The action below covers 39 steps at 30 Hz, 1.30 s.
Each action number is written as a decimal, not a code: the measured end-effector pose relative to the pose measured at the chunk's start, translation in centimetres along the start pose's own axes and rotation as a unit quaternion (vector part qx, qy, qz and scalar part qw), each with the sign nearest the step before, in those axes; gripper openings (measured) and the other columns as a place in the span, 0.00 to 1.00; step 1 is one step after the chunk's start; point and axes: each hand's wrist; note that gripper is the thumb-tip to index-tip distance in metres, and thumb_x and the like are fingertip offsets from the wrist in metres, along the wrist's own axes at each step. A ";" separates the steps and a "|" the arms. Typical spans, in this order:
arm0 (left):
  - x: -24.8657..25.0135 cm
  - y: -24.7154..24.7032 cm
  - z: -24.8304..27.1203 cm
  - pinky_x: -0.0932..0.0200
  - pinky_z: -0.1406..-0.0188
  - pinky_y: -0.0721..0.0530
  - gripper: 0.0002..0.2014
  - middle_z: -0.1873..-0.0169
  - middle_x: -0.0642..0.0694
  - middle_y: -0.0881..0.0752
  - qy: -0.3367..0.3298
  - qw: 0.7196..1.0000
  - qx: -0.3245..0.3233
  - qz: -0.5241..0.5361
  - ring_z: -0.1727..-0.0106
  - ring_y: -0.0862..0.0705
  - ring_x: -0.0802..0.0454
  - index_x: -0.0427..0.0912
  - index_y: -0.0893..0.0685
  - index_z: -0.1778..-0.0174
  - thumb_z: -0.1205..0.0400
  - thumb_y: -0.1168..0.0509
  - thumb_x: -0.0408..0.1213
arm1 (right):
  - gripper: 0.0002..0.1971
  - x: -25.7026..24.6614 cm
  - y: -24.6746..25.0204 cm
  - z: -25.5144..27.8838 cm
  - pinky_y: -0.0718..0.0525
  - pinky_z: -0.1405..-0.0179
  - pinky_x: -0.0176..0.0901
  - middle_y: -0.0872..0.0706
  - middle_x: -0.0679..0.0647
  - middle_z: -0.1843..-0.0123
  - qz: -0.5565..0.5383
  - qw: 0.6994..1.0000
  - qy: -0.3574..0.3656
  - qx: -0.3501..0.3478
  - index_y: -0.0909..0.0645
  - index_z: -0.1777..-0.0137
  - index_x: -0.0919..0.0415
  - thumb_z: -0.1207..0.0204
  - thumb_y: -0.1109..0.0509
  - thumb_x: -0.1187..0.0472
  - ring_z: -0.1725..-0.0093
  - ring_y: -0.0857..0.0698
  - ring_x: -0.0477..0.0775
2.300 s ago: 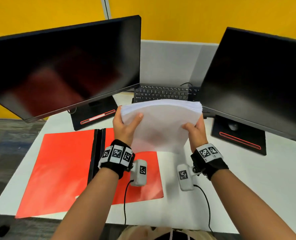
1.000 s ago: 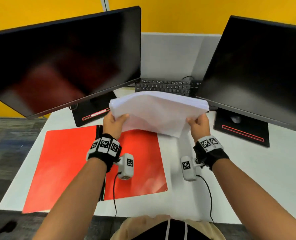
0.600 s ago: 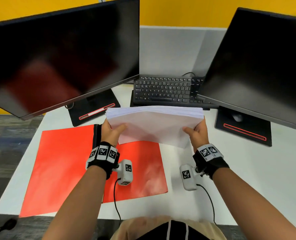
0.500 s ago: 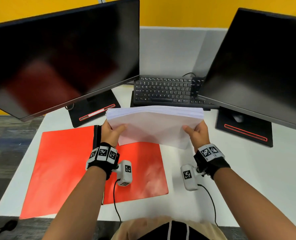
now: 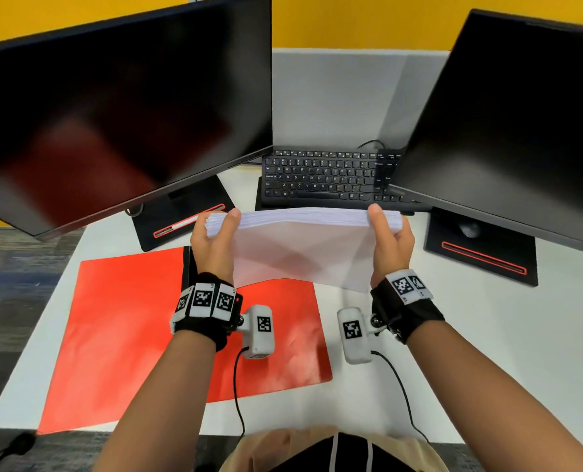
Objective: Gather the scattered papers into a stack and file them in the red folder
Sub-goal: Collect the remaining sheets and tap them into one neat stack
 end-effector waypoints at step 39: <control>-3.3 2.3 0.0 0.60 0.43 0.14 0.22 0.44 0.38 0.13 -0.021 0.994 -0.056 -0.091 0.45 0.13 0.51 0.29 0.23 0.33 0.24 0.31 0.22 | 0.25 1.9 2.4 -0.5 0.20 0.32 0.60 0.16 0.63 0.39 0.078 0.987 0.014 -0.139 0.27 0.32 0.65 0.31 0.32 0.66 0.38 0.17 0.64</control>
Point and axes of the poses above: each hand's wrist, its own z-axis away from the middle knuckle, its own y-axis out of the back of the hand, x = y × z
